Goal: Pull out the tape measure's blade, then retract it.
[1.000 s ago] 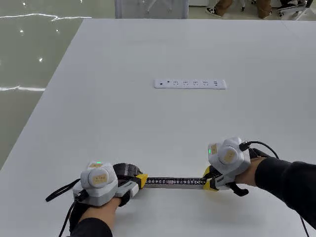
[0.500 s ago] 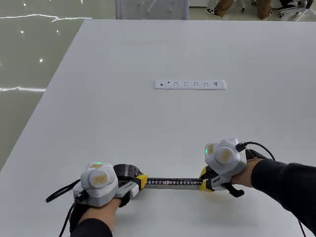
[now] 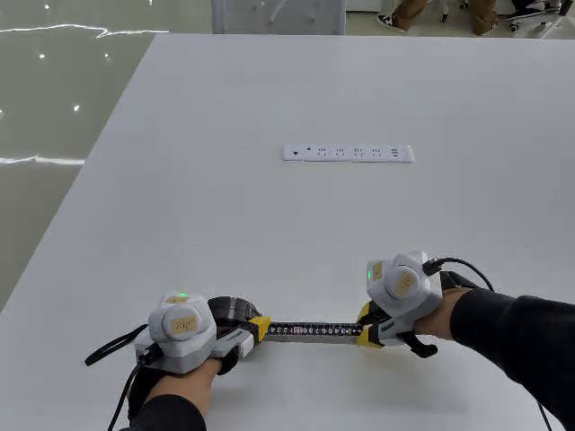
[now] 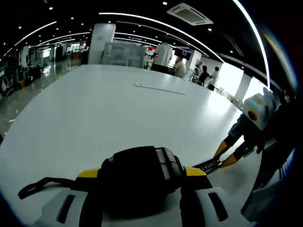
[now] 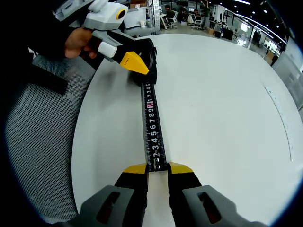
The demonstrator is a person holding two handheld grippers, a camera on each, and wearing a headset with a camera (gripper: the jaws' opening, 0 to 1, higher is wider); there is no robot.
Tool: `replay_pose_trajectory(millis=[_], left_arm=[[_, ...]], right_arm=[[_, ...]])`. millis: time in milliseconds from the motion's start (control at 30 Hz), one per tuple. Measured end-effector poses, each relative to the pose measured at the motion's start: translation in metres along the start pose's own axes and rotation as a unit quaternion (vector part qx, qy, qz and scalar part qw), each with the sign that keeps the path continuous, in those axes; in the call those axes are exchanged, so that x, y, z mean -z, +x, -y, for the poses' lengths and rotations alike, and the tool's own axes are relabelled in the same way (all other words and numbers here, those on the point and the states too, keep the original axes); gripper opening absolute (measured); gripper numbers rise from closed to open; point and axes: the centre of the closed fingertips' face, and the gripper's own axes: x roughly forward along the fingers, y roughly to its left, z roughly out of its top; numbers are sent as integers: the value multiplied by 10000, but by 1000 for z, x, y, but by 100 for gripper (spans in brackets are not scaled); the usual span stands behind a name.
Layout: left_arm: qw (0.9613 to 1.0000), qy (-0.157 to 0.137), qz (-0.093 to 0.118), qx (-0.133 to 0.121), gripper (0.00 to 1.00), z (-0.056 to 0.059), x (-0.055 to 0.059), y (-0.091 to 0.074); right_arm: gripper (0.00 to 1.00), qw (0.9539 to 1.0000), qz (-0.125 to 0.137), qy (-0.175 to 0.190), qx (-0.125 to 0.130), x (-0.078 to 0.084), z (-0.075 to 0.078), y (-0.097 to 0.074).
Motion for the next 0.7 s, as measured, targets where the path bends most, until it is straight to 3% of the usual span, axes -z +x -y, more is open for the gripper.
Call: replay_pose_trajectory(millis=[700], left_arm=[[10000,-34,5,-2,61,1,0,0]], right_arm=[[12,9999,148,-36,45,-14,-1,9]])
